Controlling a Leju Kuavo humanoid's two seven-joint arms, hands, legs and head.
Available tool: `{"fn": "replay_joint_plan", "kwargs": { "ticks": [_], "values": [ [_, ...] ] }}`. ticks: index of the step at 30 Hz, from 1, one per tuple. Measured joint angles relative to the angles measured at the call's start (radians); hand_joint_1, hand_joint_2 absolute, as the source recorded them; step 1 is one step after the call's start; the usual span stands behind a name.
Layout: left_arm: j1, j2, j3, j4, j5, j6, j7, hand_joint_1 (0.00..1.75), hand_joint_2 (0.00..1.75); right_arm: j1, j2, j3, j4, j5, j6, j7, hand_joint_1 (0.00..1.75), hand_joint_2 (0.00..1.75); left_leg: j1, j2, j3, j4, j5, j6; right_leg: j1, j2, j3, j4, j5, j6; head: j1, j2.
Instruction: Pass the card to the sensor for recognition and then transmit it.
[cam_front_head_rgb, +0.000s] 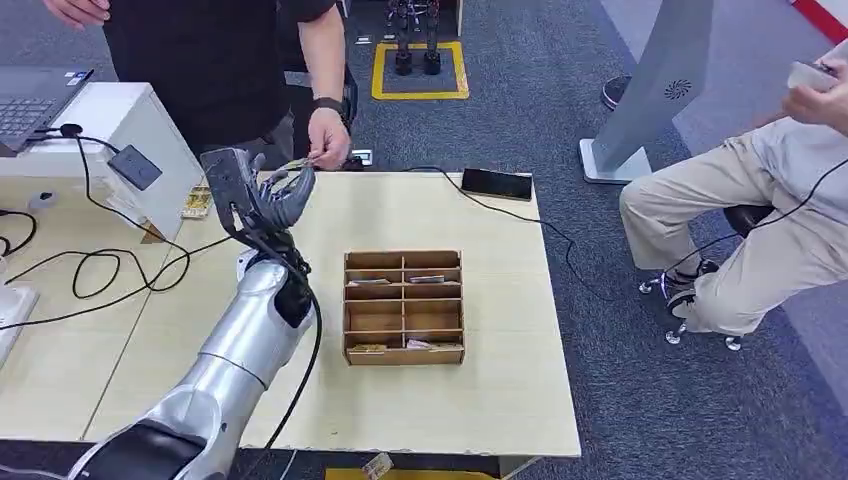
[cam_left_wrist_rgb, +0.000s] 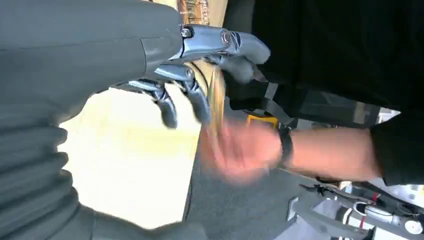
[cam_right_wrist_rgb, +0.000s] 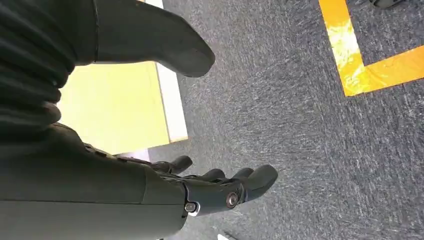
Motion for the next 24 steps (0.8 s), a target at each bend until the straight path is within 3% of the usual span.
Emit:
{"fn": "replay_joint_plan", "kwargs": {
  "ticks": [6, 9, 10, 14, 18, 19, 24],
  "values": [
    [-0.001, -0.001, 0.000, 0.010, -0.006, 0.006, -0.006, 0.00, 1.75, 0.000, 0.001, 0.000, 0.000, 0.000, 0.000, 0.005, 0.00, 1.75, 0.000, 0.000, 0.000, 0.000, 0.000, 0.000, 0.000, 0.000, 0.000, 0.000, 0.000, 0.000, 0.000, 0.000],
    [0.003, 0.000, 0.000, 0.010, -0.051, 0.037, -0.037, 0.00, 1.75, 0.001, 0.001, 0.000, 0.000, -0.003, -0.003, 0.011, 0.00, 1.75, 0.000, 0.000, 0.000, 0.000, 0.000, 0.000, 0.000, 0.000, 0.000, 0.000, 0.000, 0.000, 0.000, 0.000],
    [0.008, 0.001, 0.000, 0.008, -0.068, 0.047, -0.048, 0.00, 0.00, 0.001, 0.001, 0.000, 0.000, -0.003, -0.004, 0.015, 0.00, 1.75, 0.000, 0.000, 0.000, 0.000, 0.000, 0.000, 0.000, 0.000, 0.000, 0.000, 0.000, 0.000, 0.000, 0.000],
    [0.049, 0.005, -0.001, -0.028, -0.189, 0.080, -0.090, 0.00, 0.00, 0.002, 0.001, 0.000, 0.000, -0.010, -0.005, 0.021, 0.00, 1.75, 0.000, 0.000, 0.000, 0.000, 0.000, 0.000, 0.000, 0.000, 0.000, 0.000, 0.000, 0.000, 0.000, 0.000],
    [0.129, 0.003, 0.005, -0.117, -0.377, 0.087, -0.138, 0.00, 0.00, 0.002, 0.001, 0.000, -0.001, -0.012, -0.005, 0.016, 0.00, 1.75, 0.000, 0.000, -0.001, 0.000, -0.001, 0.000, 0.000, 0.000, 0.000, 0.000, 0.000, 0.000, 0.000, 0.000],
    [0.155, 0.003, 0.005, -0.155, -0.403, 0.088, -0.142, 0.00, 1.75, 0.002, 0.001, 0.000, -0.001, -0.012, -0.005, 0.016, 0.00, 1.75, 0.000, 0.000, -0.001, 0.000, -0.001, 0.001, 0.000, 0.000, 0.000, 0.000, 0.000, 0.000, 0.000, 0.000],
    [0.362, 0.021, -0.015, -0.411, -0.455, 0.043, -0.196, 0.00, 1.75, 0.011, 0.001, 0.000, -0.010, -0.013, -0.006, 0.018, 0.00, 1.75, 0.000, 0.002, 0.000, 0.000, -0.003, 0.000, 0.000, 0.002, -0.001, 0.000, -0.001, 0.000, 0.000, 0.000]
  ]
}}
